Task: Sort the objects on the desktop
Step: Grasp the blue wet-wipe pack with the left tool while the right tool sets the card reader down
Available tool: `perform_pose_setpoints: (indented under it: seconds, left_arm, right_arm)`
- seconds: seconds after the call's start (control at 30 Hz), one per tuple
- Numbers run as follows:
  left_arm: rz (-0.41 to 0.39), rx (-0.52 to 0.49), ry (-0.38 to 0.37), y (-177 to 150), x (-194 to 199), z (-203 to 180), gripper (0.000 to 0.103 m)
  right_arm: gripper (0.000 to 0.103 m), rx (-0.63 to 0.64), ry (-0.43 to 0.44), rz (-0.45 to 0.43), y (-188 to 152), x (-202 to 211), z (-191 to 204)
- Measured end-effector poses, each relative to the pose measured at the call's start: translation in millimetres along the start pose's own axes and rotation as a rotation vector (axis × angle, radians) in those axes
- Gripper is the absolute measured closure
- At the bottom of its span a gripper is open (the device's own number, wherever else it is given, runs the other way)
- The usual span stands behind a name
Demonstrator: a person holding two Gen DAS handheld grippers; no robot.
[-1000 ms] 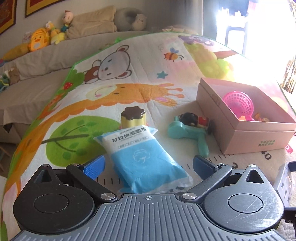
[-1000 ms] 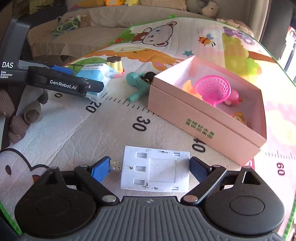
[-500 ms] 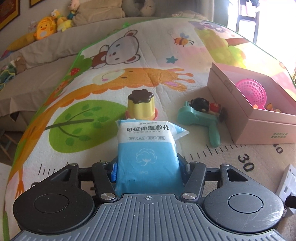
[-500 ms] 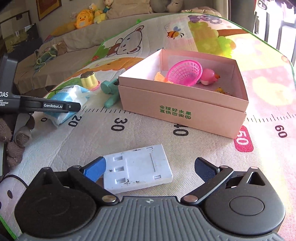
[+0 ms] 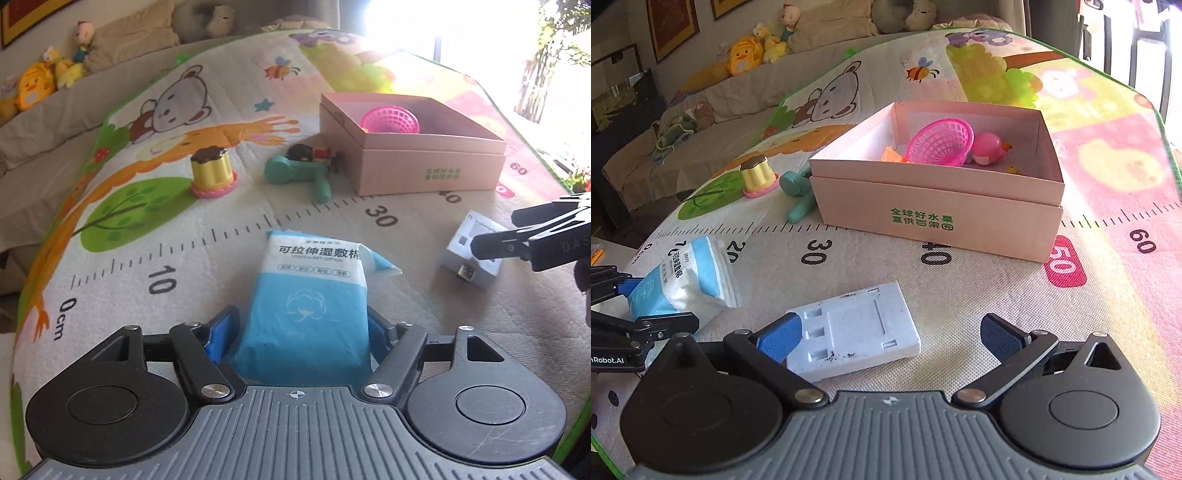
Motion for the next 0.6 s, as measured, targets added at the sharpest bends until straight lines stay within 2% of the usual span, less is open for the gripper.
perform_pose_setpoints:
  seconds: [0.23,0.33,0.47,0.6]
  left_arm:
    - [-0.007,0.084,0.166,2,3,45,0.017]
    - [-0.031,0.11,0.154,2,12,55,0.013]
    - [-0.051,0.098,0.061,7,21,47,0.008]
    - [-0.056,0.042,0.085,19,14,35,0.008]
  right_arm:
    - [0.0,0.005,0.012,0.001,-8,2,1]
    - [0.0,0.005,0.003,0.001,-7,2,3]
    - [0.0,0.022,0.007,-0.012,-9,7,8]
    - [0.0,0.035,0.012,-0.023,-8,12,11]
Point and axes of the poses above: each gripper's, at about its wrist camera, not at the fingertips, and x roughly against the way its jaws point, z to its left, y to its top, the point moved 9 cm from there along -x, roughly the way its jaws point, and after that the axes turned 13 degrees about z, right-handed, at the moved point
